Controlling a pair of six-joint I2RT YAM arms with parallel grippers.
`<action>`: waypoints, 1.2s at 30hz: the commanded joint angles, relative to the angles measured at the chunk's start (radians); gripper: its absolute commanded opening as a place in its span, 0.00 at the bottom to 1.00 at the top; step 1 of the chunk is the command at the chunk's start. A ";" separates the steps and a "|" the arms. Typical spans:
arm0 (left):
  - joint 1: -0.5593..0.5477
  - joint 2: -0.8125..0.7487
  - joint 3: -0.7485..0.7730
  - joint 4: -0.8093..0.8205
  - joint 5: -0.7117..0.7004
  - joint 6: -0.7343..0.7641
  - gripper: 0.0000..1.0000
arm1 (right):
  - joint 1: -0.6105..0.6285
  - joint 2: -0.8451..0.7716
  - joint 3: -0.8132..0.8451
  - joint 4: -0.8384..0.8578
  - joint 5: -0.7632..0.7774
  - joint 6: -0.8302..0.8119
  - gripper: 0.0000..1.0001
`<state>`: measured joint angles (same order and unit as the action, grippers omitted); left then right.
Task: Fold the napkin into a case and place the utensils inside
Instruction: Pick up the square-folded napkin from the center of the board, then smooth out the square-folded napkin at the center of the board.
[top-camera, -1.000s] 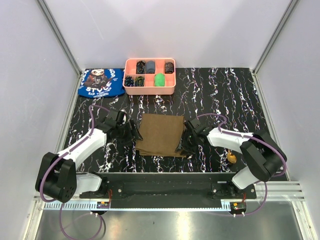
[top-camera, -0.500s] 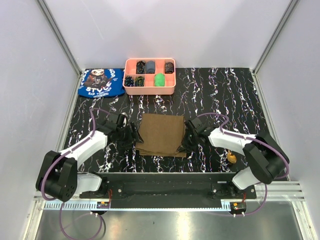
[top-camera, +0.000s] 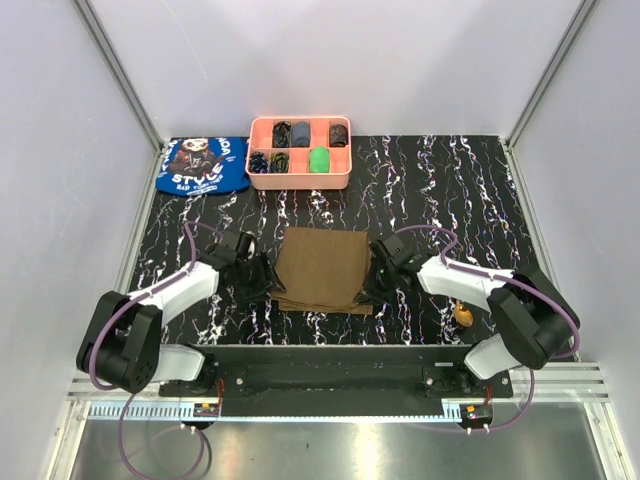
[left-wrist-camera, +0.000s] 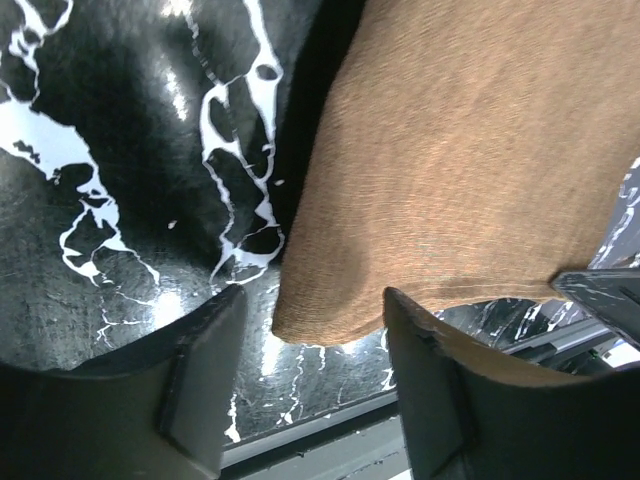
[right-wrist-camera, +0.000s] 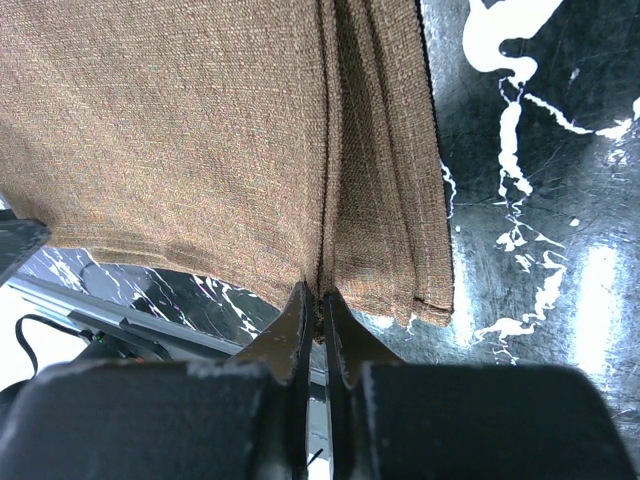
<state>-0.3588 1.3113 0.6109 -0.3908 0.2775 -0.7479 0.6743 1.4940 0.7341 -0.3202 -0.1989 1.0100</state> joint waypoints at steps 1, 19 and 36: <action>0.004 0.023 -0.010 0.062 0.026 -0.013 0.52 | 0.007 -0.031 0.027 -0.008 0.024 -0.016 0.00; 0.009 0.208 0.533 -0.002 0.083 -0.016 0.00 | -0.317 0.110 0.591 -0.263 -0.072 -0.520 0.00; 0.089 0.468 0.903 -0.013 0.083 -0.002 0.01 | -0.410 0.467 0.994 -0.333 -0.286 -0.593 0.00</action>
<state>-0.2813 1.8004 1.4780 -0.4015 0.3279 -0.7795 0.2604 2.0136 1.7782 -0.6189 -0.4122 0.4076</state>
